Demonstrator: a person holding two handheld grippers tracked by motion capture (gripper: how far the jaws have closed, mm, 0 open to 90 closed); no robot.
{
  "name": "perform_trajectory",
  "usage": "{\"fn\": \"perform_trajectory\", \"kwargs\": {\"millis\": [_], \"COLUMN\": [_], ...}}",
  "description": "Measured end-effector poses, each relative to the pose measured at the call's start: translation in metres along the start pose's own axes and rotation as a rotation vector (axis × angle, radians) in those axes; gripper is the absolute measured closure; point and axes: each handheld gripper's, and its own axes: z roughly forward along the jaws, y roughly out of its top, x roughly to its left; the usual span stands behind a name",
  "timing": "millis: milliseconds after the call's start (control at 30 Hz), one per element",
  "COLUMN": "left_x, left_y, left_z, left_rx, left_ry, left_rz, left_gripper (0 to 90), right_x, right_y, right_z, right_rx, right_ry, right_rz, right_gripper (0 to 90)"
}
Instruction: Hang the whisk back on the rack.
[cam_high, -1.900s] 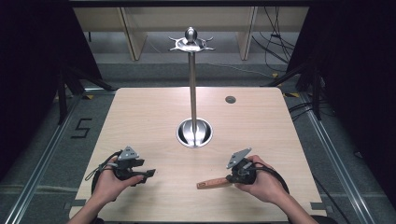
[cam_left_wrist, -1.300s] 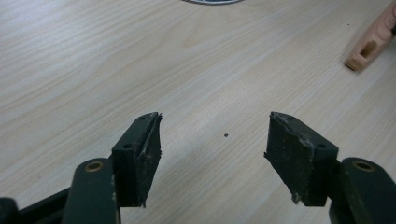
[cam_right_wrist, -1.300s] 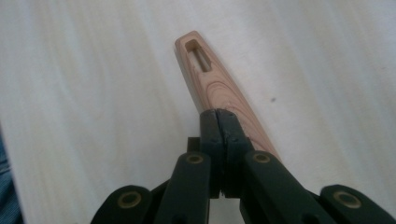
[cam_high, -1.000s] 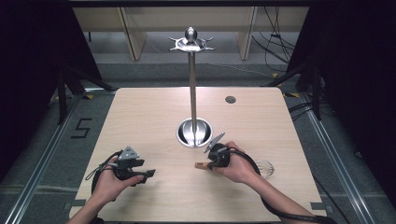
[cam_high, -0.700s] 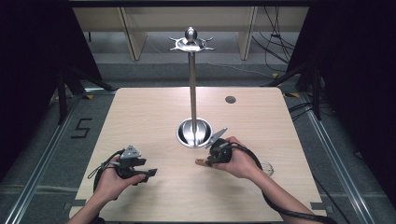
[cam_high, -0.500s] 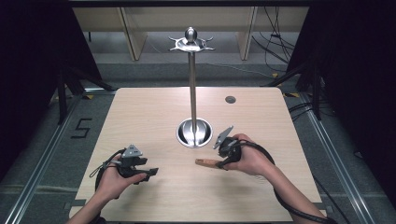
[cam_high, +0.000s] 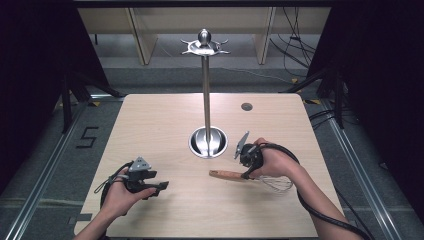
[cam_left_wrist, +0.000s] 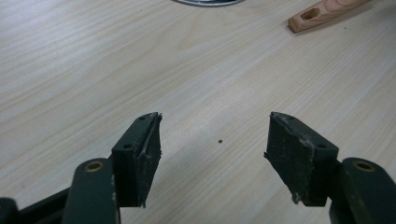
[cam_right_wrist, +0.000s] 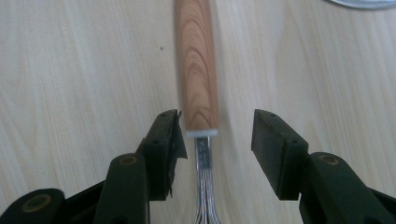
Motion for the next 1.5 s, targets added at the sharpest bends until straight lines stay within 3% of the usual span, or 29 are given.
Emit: {"fn": "perform_trajectory", "kwargs": {"millis": [33, 100, 133, 167, 233, 267, 300, 367, 433, 467, 500, 567, 700, 833, 867, 900, 933, 1033, 1067, 1100, 1200, 1267, 1367, 1433, 1467, 1500], "left_x": [0.0, 0.001, 0.001, 0.0, 0.0, 0.0, 0.0, 0.0, -0.001, -0.001, -0.001, -0.001, -0.001, -0.001, -0.001, 0.0, 0.0, -0.001, -0.001, -0.001, 0.0, 0.0, -0.001, -0.001, -0.001, -0.001], "left_y": [-0.001, -0.002, -0.002, -0.002, -0.001, 0.0, 0.0, 0.001, 0.0, -0.001, -0.002, -0.002, -0.001, -0.002, -0.001, -0.001, -0.001, -0.001, -0.002, -0.002, -0.002, -0.002, -0.002, -0.002, -0.002, -0.002], "left_z": [0.0, -0.001, -0.002, -0.002, -0.001, -0.001, 0.001, 0.002, 0.003, 0.003, 0.003, 0.001, -0.001, 0.0, 0.0, 0.0, 0.0, 0.0, 0.0, 0.0, 0.0, -0.001, -0.001, -0.001, -0.001, -0.001], "left_rx": [-0.004, -0.006, -0.007, -0.008, -0.006, 0.007, 0.0, 0.001, -0.001, 0.004, 0.005, 0.007, -0.009, -0.003, -0.004, -0.001, -0.002, -0.004, -0.005, -0.005, -0.004, -0.003, -0.006, -0.006, -0.005, -0.006], "left_ry": [0.001, 0.011, 0.013, 0.016, 0.014, 0.014, 0.012, 0.009, -0.001, -0.002, -0.001, 0.0, 0.003, 0.005, 0.007, 0.009, 0.008, 0.007, 0.006, 0.006, 0.009, 0.01, 0.007, 0.008, 0.007, 0.008], "left_rz": [-0.004, -0.006, -0.006, -0.01, -0.002, 0.007, 0.008, 0.015, 0.015, 0.017, 0.02, 0.019, 0.019, 0.018, 0.017, 0.02, 0.02, 0.021, 0.02, 0.021, 0.017, 0.015, 0.012, 0.013, 0.013, 0.013], "left_gripper": [34.3, 34.3, 34.4, 34.4, 34.4, 34.4, 34.4, 34.4, 34.4, 34.4, 34.4, 34.5, 34.5, 34.6, 34.6, 34.6, 34.6, 34.6, 34.6, 34.6, 34.6, 34.6, 34.6, 34.6, 34.6, 34.6], "right_x": [-0.003, -0.004, -0.006, -0.004, -0.004, -0.003, -0.003, -0.001, -0.002, -0.005, -0.001, 0.0, -0.001, 0.002, 0.004, 0.005, 0.003, 0.003, 0.004, 0.002, 0.0, 0.0, -0.001, -0.001, -0.002, -0.004], "right_y": [0.004, 0.008, 0.01, 0.011, 0.013, 0.014, 0.015, 0.016, 0.017, 0.016, 0.018, 0.02, 0.023, 0.022, 0.021, 0.021, 0.021, 0.021, 0.02, 0.02, 0.019, 0.018, 0.014, 0.009, 0.008, 0.003], "right_z": [0.002, 0.007, 0.01, 0.013, 0.017, 0.019, 0.021, 0.023, 0.025, 0.027, 0.026, 0.026, 0.028, 0.028, 0.027, 0.027, 0.03, 0.032, 0.03, 0.031, 0.029, 0.024, 0.012, 0.001, -0.002, -0.012], "right_rx": [0.023, 0.041, 0.038, 0.062, 0.07, 0.071, 0.083, 0.108, 0.134, 0.131, 0.144, 0.161, 0.163, 0.163, 0.189, 0.189, 0.16, 0.164, 0.186, 0.155, 0.153, 0.122, 0.036, -0.016, -0.03, -0.052], "right_ry": [-0.007, 0.003, 0.017, 0.021, 0.038, 0.051, 0.063, 0.067, 0.06, 0.053, 0.046, 0.037, 0.019, 0.01, 0.012, 0.005, 0.005, 0.007, 0.007, 0.003, -0.015, -0.017, -0.009, -0.006, -0.015, -0.04], "right_rz": [-0.058, -0.062, -0.095, -0.076, -0.095, -0.073, -0.096, -0.094, -0.11, -0.149, -0.12, -0.121, -0.181, -0.175, -0.135, -0.142, -0.191, -0.186, -0.145, -0.185, -0.211, -0.22, -0.206, -0.169, -0.179, -0.149], "right_gripper": [54.0, 54.5, 55.4, 55.8, 57.2, 58.0, 58.7, 60.2, 61.2, 62.0, 62.7, 64.6, 68.4, 68.1, 67.9, 67.7, 67.6, 68.5, 68.7, 69.1, 69.3, 69.4, 69.4, 69.5, 69.5, 69.5]}}
